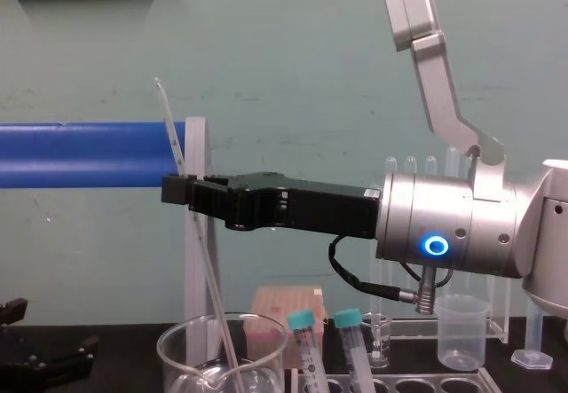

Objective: Hold the thermometer with one hand and immerse one end into the beaker, then reinsert it into the test tube rack.

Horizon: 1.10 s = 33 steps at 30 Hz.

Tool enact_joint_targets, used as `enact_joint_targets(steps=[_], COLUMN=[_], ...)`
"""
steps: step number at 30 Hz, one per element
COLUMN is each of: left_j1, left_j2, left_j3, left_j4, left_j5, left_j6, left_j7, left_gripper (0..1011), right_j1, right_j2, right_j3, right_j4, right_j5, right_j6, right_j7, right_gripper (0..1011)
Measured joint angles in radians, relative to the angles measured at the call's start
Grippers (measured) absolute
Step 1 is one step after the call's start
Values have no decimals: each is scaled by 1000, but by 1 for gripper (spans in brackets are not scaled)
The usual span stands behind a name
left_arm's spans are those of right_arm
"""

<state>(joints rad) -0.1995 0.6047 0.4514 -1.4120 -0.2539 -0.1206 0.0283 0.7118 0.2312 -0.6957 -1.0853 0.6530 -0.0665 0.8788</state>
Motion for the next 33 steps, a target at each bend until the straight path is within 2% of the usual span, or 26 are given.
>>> enact_joint_targets(steps=[6,10,16,20,22,24,25,28,29,31,33], left_j1=[0,0,0,0,0,0,0,0,0,0,0], left_j2=[0,0,0,0,0,0,0,0,0,0,0], left_j3=[0,0,0,0,0,0,0,0,0,0,0], left_j4=[0,0,0,0,0,0,0,0,0,0,0], left_j5=[0,0,0,0,0,0,0,0,0,0,0], left_j6=[0,0,0,0,0,0,0,0,0,0,0], left_j7=[0,0,0,0,0,0,0,0,0,0,0], left_gripper=[1008,1008,1008,1008,1008,1008,1008,1008,1008,1008,1008], right_j1=[2,2,1,0,-11,-26,-26,-70,-70,-119,-142], right_j2=[-1,11,53,76,107,139,139,202,202,255,275], right_j3=[5,25,98,139,180,205,205,233,233,244,248], right_j4=[-7,-52,-205,-275,-343,-387,-387,-442,-442,-474,-485], right_j5=[3,23,113,164,201,211,211,209,209,195,189], right_j6=[-1,-2,10,20,23,18,18,10,10,6,3], right_j7=[0,0,-6,-16,-35,-58,-58,-103,-103,-139,-155], right_gripper=[56,56,56,56,56,56,56,56,56,56,56])
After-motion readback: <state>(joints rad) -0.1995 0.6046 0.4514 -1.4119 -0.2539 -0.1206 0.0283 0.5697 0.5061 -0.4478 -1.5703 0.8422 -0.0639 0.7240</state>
